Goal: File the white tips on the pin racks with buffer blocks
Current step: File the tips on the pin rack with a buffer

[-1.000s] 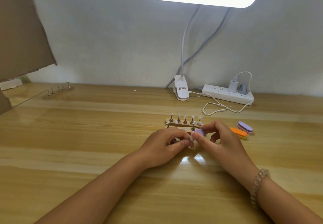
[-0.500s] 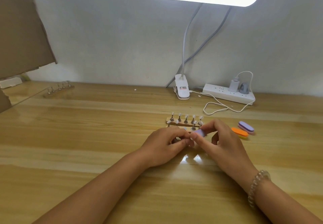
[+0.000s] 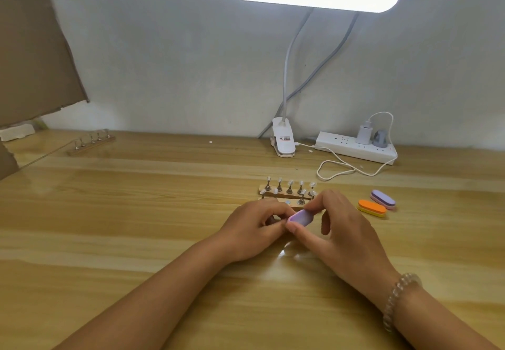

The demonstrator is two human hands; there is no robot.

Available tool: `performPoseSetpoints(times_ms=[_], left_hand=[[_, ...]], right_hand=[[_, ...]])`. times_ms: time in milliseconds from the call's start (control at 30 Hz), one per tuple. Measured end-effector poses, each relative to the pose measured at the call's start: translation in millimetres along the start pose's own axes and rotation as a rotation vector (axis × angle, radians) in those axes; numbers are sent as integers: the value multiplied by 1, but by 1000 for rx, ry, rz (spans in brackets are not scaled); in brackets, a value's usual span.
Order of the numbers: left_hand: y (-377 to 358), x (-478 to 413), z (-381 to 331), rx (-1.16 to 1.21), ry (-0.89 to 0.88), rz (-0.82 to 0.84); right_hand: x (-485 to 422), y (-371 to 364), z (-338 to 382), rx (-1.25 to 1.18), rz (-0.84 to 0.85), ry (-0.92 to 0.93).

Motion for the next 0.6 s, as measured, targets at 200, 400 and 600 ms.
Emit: performPoseSetpoints(times_ms=[200, 400, 600], left_hand=[[0, 1, -2, -7, -14, -12], [1, 1, -2, -15, -12, -9], [1, 0, -3, -12, -1, -27]], right_hand=[[-4, 5, -13, 6, -91, -100], [-1, 3, -4, -68, -29, -41], [-6, 3, -12, -161, -39, -118]])
Point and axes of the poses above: each hand's wrist, its own x-axis away from the middle knuckle, its own y-axis out of the back of the hand, z = x × y, the point moved 7 cm from there along -x, towards the middle knuckle, and after that the axes turned 1 degree about -x, right-handed, at the moved point
